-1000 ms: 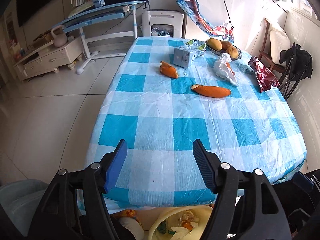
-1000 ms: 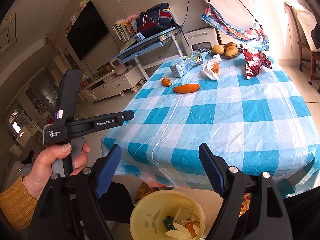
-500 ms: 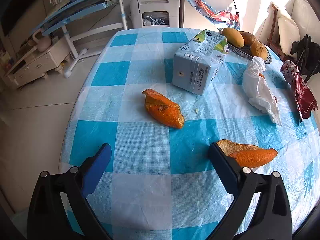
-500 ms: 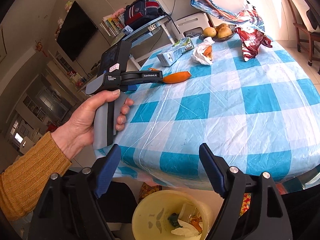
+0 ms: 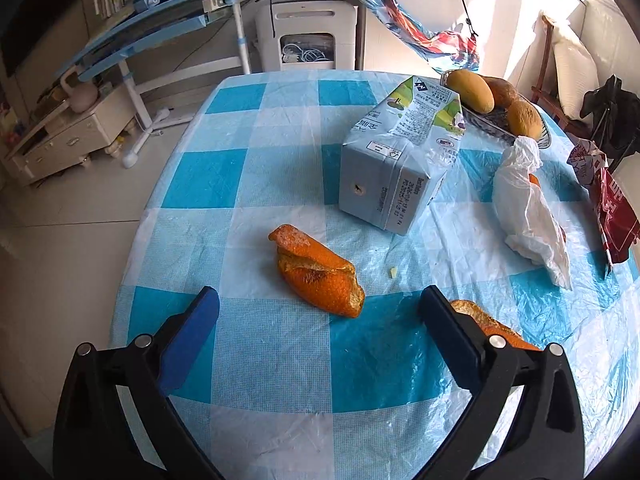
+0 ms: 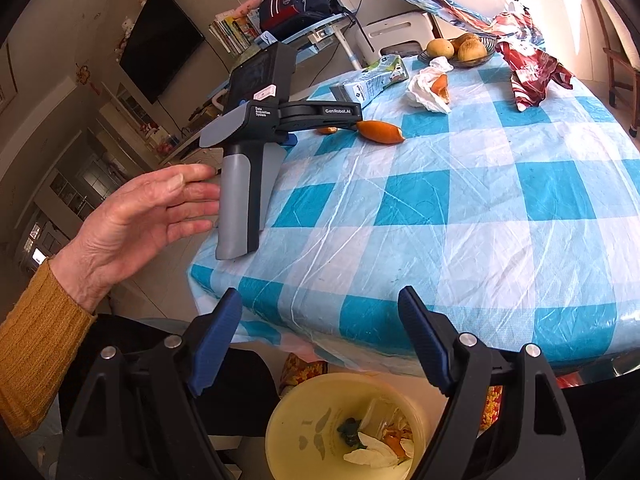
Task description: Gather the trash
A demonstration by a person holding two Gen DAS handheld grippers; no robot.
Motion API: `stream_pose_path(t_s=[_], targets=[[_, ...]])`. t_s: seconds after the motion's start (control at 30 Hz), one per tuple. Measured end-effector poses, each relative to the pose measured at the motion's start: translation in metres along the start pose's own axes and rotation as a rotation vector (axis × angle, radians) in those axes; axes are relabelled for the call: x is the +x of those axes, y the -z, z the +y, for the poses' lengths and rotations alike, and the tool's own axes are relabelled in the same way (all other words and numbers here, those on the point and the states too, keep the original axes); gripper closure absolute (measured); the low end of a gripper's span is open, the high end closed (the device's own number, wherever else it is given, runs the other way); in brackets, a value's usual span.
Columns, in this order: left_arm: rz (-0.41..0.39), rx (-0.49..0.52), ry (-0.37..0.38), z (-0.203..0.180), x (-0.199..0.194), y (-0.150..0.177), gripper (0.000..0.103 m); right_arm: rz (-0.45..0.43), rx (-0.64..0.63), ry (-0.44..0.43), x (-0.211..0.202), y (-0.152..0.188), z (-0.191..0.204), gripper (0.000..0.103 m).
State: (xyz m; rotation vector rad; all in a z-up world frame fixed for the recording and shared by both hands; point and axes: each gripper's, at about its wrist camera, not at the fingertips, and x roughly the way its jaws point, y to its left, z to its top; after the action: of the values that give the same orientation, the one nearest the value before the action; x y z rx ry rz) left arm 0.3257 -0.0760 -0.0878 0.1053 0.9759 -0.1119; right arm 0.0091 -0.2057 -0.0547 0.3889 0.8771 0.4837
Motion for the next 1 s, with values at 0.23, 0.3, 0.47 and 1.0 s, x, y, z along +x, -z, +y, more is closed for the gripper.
stream_pose_path(t_s=[0.23, 0.3, 0.47, 1.0], targets=[[0.0, 0.0, 0.0, 0.0, 0.0, 0.001, 0.006, 0.007, -0.065, 0.02, -0.002, 0.009, 0.017, 0.026], [-0.001, 0.0, 0.0, 0.0, 0.0, 0.001, 0.006, 0.011, -0.082, 0.029, -0.002, 0.013, 0.022, 0.026], [0.0, 0.0, 0.0, 0.001, 0.0, 0.001, 0.006, 0.018, -0.119, 0.048, -0.001, 0.022, 0.034, 0.026], [0.0, 0.0, 0.0, 0.001, 0.0, 0.001, 0.006, -0.003, -0.16, 0.1, -0.004, 0.023, 0.039, 0.026]])
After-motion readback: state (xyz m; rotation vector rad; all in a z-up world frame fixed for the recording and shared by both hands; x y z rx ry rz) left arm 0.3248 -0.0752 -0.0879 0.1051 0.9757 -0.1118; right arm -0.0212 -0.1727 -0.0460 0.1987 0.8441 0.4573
